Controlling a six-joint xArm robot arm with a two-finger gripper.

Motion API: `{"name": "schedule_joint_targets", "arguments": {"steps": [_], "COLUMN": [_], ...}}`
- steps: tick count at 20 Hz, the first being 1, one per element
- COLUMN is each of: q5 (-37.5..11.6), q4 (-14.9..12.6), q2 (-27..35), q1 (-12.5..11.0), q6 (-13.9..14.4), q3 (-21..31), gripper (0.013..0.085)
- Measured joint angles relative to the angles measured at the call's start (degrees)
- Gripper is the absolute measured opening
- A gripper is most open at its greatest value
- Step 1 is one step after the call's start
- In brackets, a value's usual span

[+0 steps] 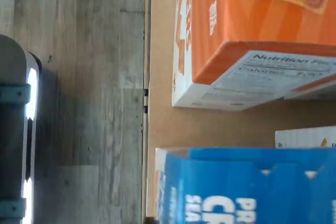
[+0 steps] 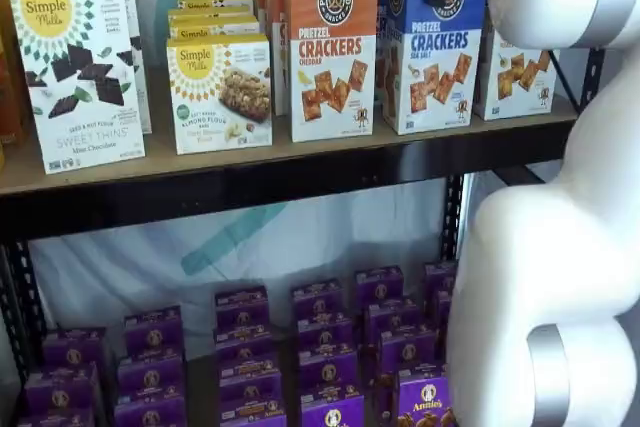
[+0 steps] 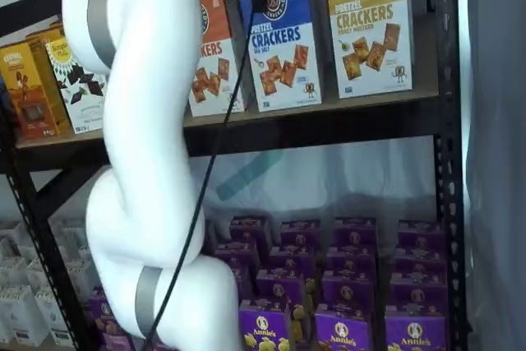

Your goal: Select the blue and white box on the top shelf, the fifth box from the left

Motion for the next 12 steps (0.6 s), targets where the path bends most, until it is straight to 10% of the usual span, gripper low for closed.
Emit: {"name": "schedule_joint_targets", "arguments": {"steps": [12], "q5": [-0.10], "q4": [0.42], "q2": [-0.92], "q1": [-0.14], "q6": [0.03], "q3": [0.83], "gripper": [0.0610]}}
